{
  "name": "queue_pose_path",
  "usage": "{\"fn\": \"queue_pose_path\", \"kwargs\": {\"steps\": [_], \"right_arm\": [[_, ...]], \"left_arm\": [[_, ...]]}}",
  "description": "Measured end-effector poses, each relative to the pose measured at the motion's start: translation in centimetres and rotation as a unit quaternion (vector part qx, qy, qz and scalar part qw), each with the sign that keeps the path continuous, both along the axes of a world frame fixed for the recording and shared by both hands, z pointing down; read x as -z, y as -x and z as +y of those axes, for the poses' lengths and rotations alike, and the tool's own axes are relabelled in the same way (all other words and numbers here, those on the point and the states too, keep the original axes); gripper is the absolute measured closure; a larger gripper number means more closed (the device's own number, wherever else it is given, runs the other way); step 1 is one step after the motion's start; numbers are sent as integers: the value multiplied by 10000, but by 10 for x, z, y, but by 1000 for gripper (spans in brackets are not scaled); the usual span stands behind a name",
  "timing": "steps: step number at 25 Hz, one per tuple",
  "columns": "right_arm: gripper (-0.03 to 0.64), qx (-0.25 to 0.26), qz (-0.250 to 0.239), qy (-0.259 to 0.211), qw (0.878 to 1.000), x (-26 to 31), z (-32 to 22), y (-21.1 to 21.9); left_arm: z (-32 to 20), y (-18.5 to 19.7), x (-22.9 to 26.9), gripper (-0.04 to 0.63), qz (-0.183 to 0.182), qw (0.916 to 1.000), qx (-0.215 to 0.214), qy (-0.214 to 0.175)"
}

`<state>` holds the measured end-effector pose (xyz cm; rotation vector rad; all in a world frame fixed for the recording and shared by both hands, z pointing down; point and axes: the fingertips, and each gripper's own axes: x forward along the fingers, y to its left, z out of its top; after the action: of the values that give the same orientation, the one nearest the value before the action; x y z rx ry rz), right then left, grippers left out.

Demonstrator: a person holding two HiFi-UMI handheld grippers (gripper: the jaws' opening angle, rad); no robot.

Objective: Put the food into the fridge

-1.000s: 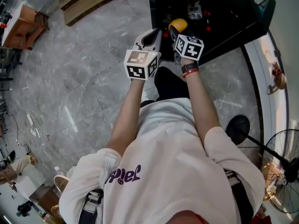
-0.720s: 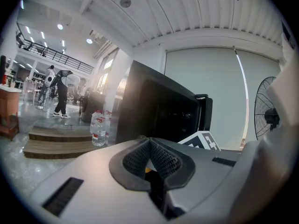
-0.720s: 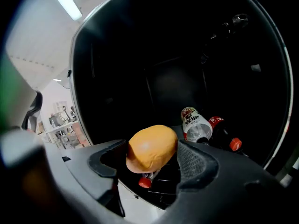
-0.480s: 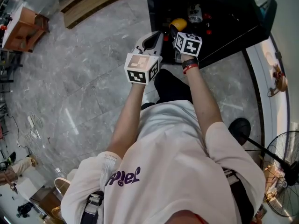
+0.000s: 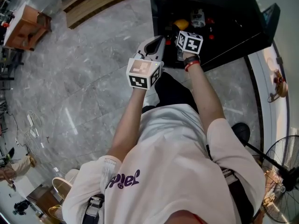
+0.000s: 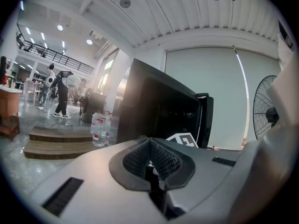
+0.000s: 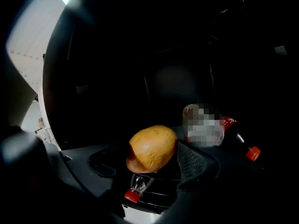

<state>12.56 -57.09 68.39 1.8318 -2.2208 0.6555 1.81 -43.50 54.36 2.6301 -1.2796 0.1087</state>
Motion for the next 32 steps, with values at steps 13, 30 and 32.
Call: {"fn": "queue_pose_path", "kwargs": {"steps": [13, 30, 32], "right_arm": [[262, -57, -38, 123, 9999, -23, -37, -1], [253, 0, -170, 469, 9988, -37, -55, 2], [252, 54, -193, 505, 9985, -37, -53, 4]], "left_arm": [[-3, 5, -10, 578, -29, 9999, 105, 16], [-4, 11, -13, 578, -44, 9998, 198, 68], [-3, 11, -11, 578, -34, 9998, 195, 78]]}}
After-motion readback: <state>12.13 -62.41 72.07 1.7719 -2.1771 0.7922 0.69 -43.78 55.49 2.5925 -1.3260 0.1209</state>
